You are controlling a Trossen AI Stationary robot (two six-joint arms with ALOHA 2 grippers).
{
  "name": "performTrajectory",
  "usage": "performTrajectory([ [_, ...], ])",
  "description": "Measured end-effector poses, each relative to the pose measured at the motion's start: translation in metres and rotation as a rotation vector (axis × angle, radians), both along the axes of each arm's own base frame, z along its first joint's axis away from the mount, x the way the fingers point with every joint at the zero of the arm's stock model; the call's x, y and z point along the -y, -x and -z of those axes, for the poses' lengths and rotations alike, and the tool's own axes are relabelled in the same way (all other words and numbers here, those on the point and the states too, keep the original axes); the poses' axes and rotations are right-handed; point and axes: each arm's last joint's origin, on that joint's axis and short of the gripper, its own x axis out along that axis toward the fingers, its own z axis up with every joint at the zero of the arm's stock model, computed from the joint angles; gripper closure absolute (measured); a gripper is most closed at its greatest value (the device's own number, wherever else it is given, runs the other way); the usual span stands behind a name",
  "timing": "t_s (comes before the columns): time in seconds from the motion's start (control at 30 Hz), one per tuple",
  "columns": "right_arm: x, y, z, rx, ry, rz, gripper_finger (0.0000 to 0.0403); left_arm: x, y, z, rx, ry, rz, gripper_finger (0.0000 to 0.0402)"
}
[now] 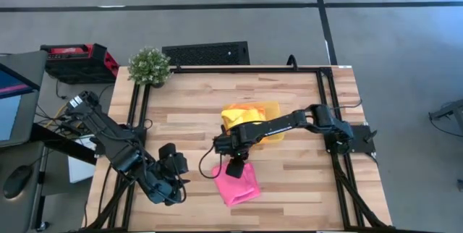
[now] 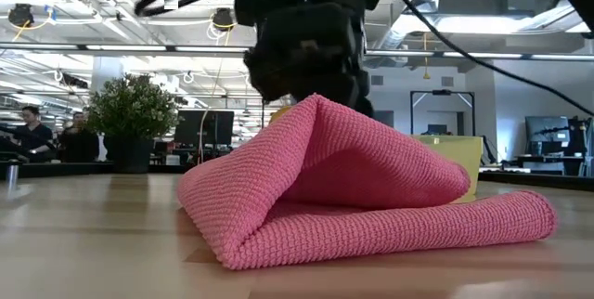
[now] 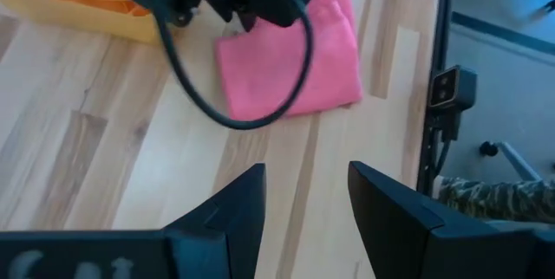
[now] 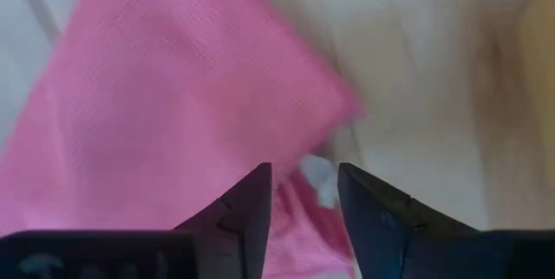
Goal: Fold microfiber towels
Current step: Put the folded pink microfiber towel into the yellow bin
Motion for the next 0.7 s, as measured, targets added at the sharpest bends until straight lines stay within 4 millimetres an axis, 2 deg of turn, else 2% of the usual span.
performTrajectory([
  [0.13, -0.005, 0.002, 0.007, -0.034, -0.002, -0.013, 0.0245, -0.001, 0.001, 0.001, -0.009, -0.009, -0.001, 0.0245],
  [0.53, -0.034, 0.007, 0.006, -0.018, -0.02, -0.081, 0.0248, -0.001, 0.001, 0.001, -0.009, -0.009, -0.002, 0.0245],
  [0.7, -0.032, 0.007, 0.006, -0.009, 0.018, -0.12, 0.0248, -0.001, 0.001, 0.001, -0.009, -0.009, -0.002, 0.0245],
])
